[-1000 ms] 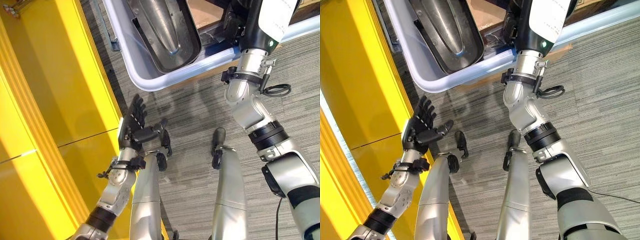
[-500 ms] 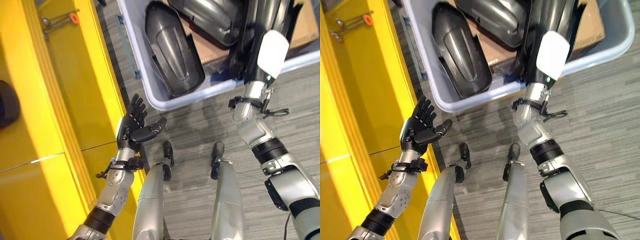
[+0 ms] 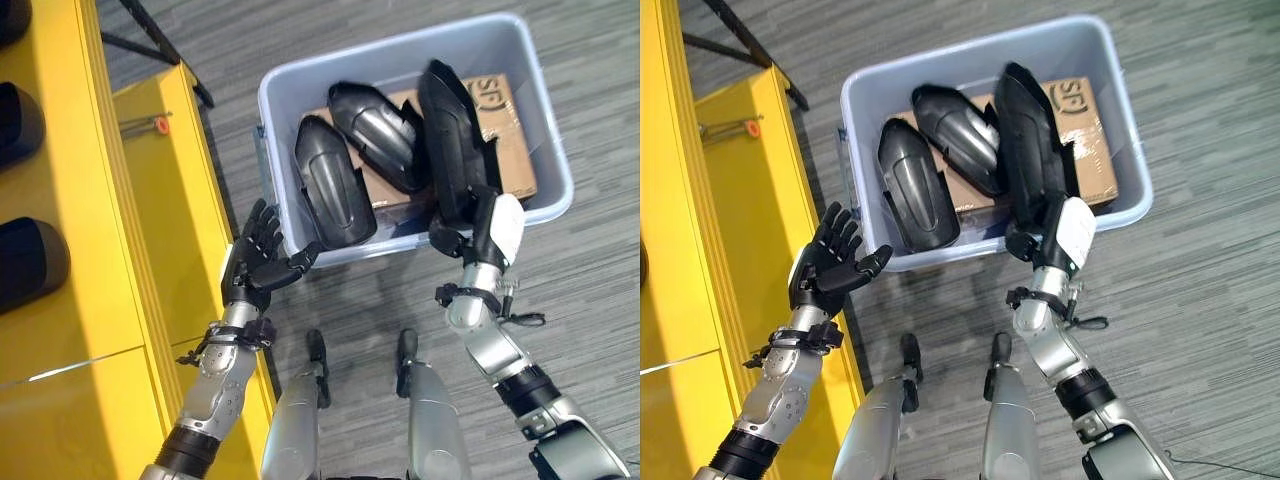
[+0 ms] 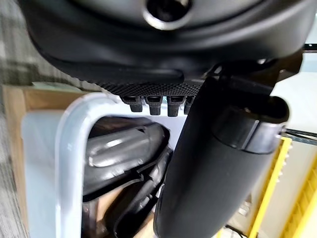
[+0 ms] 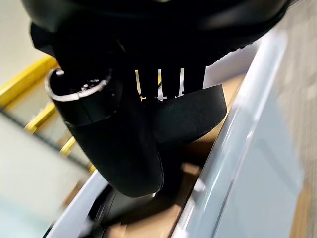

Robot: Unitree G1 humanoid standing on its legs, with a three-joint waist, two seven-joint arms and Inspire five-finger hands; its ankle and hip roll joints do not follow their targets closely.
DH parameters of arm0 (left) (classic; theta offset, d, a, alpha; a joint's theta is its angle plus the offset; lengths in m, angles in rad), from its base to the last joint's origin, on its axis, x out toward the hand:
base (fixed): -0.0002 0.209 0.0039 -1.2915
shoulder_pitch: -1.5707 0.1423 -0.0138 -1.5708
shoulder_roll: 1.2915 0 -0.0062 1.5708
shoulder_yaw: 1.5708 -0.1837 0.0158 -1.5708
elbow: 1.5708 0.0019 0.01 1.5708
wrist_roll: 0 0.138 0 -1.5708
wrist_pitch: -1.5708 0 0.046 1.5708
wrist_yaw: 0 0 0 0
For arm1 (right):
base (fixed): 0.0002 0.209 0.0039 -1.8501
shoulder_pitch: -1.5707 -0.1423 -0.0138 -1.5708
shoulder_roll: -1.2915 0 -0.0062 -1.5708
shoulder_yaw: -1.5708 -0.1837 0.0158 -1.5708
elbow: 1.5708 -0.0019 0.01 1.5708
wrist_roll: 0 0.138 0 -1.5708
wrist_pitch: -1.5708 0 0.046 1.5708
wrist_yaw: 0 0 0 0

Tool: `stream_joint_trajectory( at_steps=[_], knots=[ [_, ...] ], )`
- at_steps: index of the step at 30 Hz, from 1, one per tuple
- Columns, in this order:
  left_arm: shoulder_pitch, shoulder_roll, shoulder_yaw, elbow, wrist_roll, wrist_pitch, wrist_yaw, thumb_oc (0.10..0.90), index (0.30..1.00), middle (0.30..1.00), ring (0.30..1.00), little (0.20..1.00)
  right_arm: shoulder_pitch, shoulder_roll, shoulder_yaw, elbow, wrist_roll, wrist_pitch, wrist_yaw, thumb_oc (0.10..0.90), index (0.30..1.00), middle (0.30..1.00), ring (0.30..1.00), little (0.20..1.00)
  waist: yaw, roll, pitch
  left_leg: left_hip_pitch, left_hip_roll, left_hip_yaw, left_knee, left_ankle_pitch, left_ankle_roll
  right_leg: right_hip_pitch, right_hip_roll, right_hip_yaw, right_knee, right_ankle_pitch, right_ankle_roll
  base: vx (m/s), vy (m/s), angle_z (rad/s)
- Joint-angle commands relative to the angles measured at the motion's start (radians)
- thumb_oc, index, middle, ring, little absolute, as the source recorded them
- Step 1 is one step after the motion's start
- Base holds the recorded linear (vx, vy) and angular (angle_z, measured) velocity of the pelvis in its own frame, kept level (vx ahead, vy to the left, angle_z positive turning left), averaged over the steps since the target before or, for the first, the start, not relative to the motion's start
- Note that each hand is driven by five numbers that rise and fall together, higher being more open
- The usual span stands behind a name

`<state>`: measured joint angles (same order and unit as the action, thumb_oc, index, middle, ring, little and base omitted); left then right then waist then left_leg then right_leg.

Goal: Move parts from the plastic box to the shelf.

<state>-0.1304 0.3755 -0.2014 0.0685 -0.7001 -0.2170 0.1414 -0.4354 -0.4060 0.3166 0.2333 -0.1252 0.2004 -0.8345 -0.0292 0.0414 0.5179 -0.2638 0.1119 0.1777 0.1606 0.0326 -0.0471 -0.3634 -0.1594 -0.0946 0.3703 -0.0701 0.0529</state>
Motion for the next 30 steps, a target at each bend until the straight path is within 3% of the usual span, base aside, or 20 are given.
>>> stream_joint_trajectory(
  at_steps=[1, 2, 4, 8, 13, 18, 19, 22, 24, 27, 28, 30],
  knots=[
    [-0.007, 0.005, 0.019, -0.121, 0.022, -0.059, -0.024, 0.9, 1.0, 1.0, 1.0, 1.0, -0.053, -0.064, -0.113, -0.165, -0.04, -0.076, -0.127, 0.4, 0.3, 0.3, 0.3, 0.3, -0.026, 0.004, -0.05, 0.07, 0.059, 0.039, -0.019, -0.048, -0.008, 0.057, 0.007, -0.007, -0.08, -0.016, 0.013, 0.09, -0.013, -0.16],
    [-0.007, 0.004, 0.018, -0.121, 0.022, -0.059, -0.024, 0.9, 1.0, 1.0, 1.0, 1.0, -0.052, -0.064, -0.115, -0.168, -0.041, -0.076, -0.128, 0.4, 0.3, 0.3, 0.3, 0.3, -0.026, 0.004, -0.051, 0.075, 0.06, 0.039, -0.023, -0.047, -0.009, 0.062, 0.008, -0.008, -0.084, -0.016, 0.012, 0.11, -0.012, -0.12],
    [0.007, -0.003, 0.016, -0.106, 0.017, -0.047, -0.026, 0.9, 1.0, 1.0, 1.0, 1.0, -0.055, -0.095, -0.172, -0.213, -0.069, -0.097, -0.108, 0.4, 0.3, 0.3, 0.3, 0.3, -0.03, -0.007, -0.114, 0.144, 0.073, 0.043, -0.052, -0.049, -0.014, 0.14, 0.018, -0.015, -0.116, -0.023, 0.003, 0.2, -0.02, -0.09],
    [0.019, -0.009, 0.014, -0.101, 0.016, -0.035, -0.026, 0.9, 1.0, 1.0, 1.0, 1.0, -0.026, -0.114, -0.208, -0.3, -0.123, -0.124, -0.067, 0.4, 0.3, 0.3, 0.3, 0.3, -0.036, -0.013, -0.153, 0.182, 0.08, 0.044, -0.06, -0.053, -0.013, 0.177, 0.027, -0.023, -0.11, -0.037, -0.006, 0.13, -0.061, -0.01],
    [0.069, -0.026, 0.021, -0.106, 0.024, -0.011, -0.026, 0.9, 1.0, 1.0, 1.0, 1.0, 0.035, -0.125, -0.232, -0.429, -0.099, -0.177, 0.06, 0.4, 0.3, 0.3, 0.3, 0.3, -0.029, -0.017, -0.209, 0.239, 0.102, 0.036, -0.077, -0.049, -0.019, 0.237, 0.057, -0.049, -0.073, -0.091, -0.038, 0.12, -0.149, 0.03],
    [0.118, -0.031, 0.043, -0.091, 0.011, -0.009, -0.039, 0.9, 1.0, 1.0, 1.0, 1.0, 0.011, -0.113, -0.171, -0.47, -0.09, -0.201, 0.207, 0.4, 0.3, 0.3, 0.3, 0.3, -0.001, -0.017, -0.233, 0.24, 0.158, 0.009, -0.096, 0.007, -0.042, 0.251, 0.08, -0.08, -0.01, -0.135, -0.071, 0.03, -0.152, 0.06],
    [0.136, -0.032, 0.049, -0.076, 0.005, -0.015, -0.052, 0.9, 1.0, 1.0, 1.0, 1.0, -0.007, -0.104, -0.138, -0.471, -0.097, -0.202, 0.245, 0.4, 0.3, 0.3, 0.3, 0.3, 0.013, -0.017, -0.234, 0.237, 0.186, 0.002, -0.12, 0.052, -0.056, 0.257, 0.085, -0.093, 0.009, -0.149, -0.075, 0.01, -0.089, 0.12],
    [0.16, -0.028, 0.052, -0.056, 0.001, -0.018, -0.1, 0.9, 1.0, 1.0, 1.0, 1.0, -0.021, -0.093, -0.097, -0.473, -0.101, -0.202, 0.279, 0.4, 0.3, 0.3, 0.3, 0.3, 0.021, -0.021, -0.232, 0.234, 0.225, 0.023, -0.156, 0.123, -0.072, 0.272, 0.086, -0.122, 0.029, -0.167, -0.08, -0.01, -0.049, 0.15],
    [0.162, -0.029, 0.045, -0.035, 0.004, -0.017, -0.148, 0.9, 1.0, 1.0, 1.0, 1.0, -0.017, -0.084, -0.077, -0.477, -0.106, -0.203, 0.299, 0.4, 0.3, 0.3, 0.3, 0.3, 0.016, -0.026, -0.227, 0.234, 0.247, 0.08, -0.157, 0.145, -0.075, 0.296, 0.078, -0.156, 0.028, -0.174, -0.084, -0.07, -0.021, 0.29],
    [0.164, -0.022, 0.016, -0.031, -0.073, -0.021, -0.279, 0.9, 1.0, 1.0, 1.0, 1.0, 0.009, -0.099, -0.058, -0.477, -0.073, -0.224, 0.314, 0.4, 0.3, 0.3, 0.3, 0.3, -0.004, -0.055, -0.238, 0.27, 0.195, 0.151, -0.016, 0.053, -0.069, 0.341, 0.049, -0.197, -0.041, -0.156, -0.079, -0.2, 0.078, 0.94],
    [0.168, -0.019, 0.005, -0.059, -0.061, -0.027, -0.338, 0.9, 1.0, 1.0, 1.0, 1.0, 0.024, -0.106, -0.059, -0.478, -0.064, -0.236, 0.308, 0.4, 0.3, 0.3, 0.3, 0.3, -0.004, -0.065, -0.242, 0.261, 0.183, 0.144, 0.105, 0.037, -0.075, 0.356, 0.044, -0.202, -0.098, -0.12, -0.079, -0.3, 0.119, 1.07],
    [0.171, -0.013, -0.008, -0.106, -0.072, -0.01, -0.404, 0.9, 1.0, 1.0, 1.0, 1.0, 0.049, -0.114, -0.067, -0.485, -0.054, -0.247, 0.303, 0.4, 0.3, 0.3, 0.3, 0.3, -0.002, -0.076, -0.246, 0.259, 0.158, 0.14, 0.216, -0.001, -0.071, 0.373, 0.033, -0.198, -0.151, -0.083, -0.072, -0.21, 0.132, 0.76]
  ],
)
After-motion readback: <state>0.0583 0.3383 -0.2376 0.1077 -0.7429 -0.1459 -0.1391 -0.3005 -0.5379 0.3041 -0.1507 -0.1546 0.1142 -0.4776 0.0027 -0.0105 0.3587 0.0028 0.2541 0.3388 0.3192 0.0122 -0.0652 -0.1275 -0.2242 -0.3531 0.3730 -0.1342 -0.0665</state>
